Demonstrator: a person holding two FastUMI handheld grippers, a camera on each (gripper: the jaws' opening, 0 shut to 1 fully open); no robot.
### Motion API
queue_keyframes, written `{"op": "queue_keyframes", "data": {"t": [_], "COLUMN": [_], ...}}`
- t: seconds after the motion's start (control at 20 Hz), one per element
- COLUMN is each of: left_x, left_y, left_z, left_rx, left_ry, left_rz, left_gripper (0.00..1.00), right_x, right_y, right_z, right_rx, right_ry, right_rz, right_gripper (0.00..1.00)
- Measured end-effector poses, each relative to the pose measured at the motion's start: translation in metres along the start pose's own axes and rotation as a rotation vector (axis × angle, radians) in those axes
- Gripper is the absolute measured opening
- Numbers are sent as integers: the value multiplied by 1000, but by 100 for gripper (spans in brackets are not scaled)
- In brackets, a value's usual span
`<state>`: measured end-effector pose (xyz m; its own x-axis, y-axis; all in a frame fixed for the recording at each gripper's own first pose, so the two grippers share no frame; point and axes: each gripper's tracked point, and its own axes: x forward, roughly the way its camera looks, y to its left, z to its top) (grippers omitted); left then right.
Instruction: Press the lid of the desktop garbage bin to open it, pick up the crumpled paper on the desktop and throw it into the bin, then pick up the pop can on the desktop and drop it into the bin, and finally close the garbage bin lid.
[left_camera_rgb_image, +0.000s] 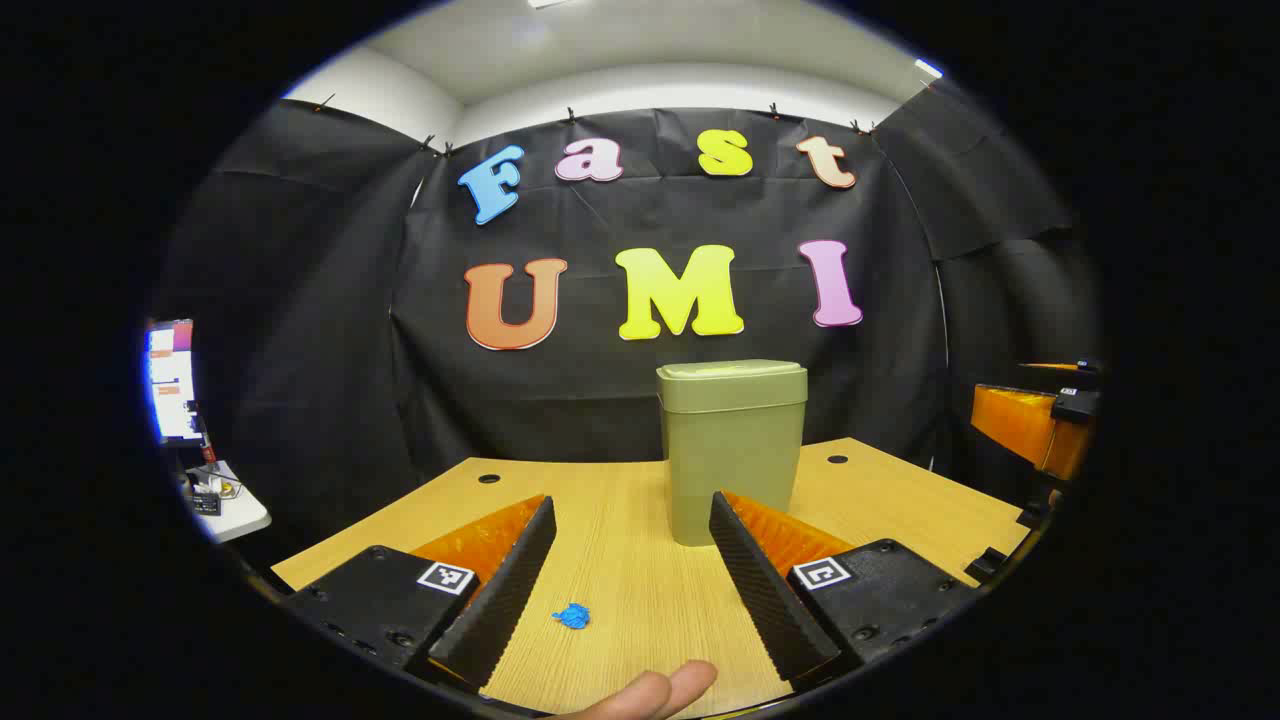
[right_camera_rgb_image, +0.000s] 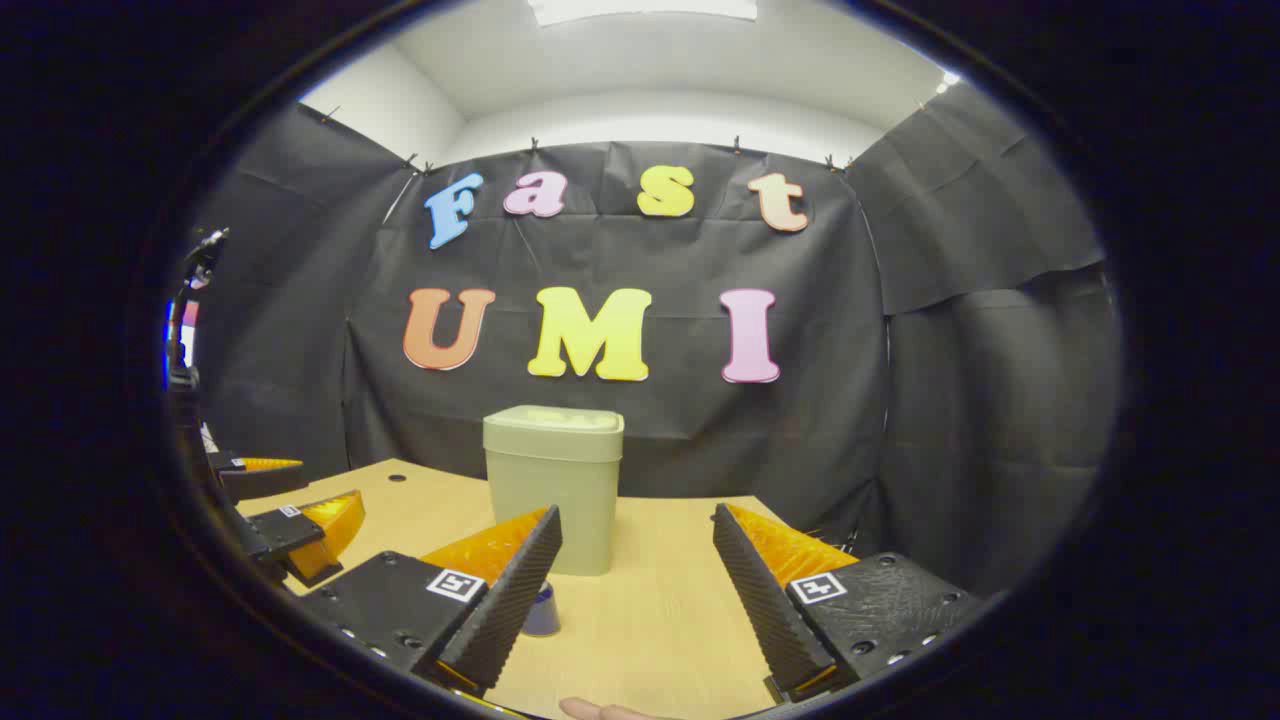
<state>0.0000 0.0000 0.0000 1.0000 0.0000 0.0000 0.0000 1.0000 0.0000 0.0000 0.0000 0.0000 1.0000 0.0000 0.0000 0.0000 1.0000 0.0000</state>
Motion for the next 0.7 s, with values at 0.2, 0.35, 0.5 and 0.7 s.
{"op": "queue_keyframes", "data": {"t": [0.2, 0.35, 0.5, 0.7], "left_x": [0, 1, 2, 2], "left_y": [2, 3, 3, 4], "left_z": [-2, -2, -4, -4], "left_rx": [-5, -11, -11, -13], "left_ry": [6, 11, 13, 15], "left_rz": [7, 13, 15, 14], "left_gripper": [99, 99, 99, 99], "right_x": [-1, -3, -2, -1], "right_y": [-3, -4, -2, -5], "right_z": [-4, -5, -8, -13], "right_rx": [-8, -28, -36, -35], "right_ry": [6, 1, 4, 14], "right_rz": [1, -1, 0, -4], "right_gripper": [95, 95, 95, 95]}}
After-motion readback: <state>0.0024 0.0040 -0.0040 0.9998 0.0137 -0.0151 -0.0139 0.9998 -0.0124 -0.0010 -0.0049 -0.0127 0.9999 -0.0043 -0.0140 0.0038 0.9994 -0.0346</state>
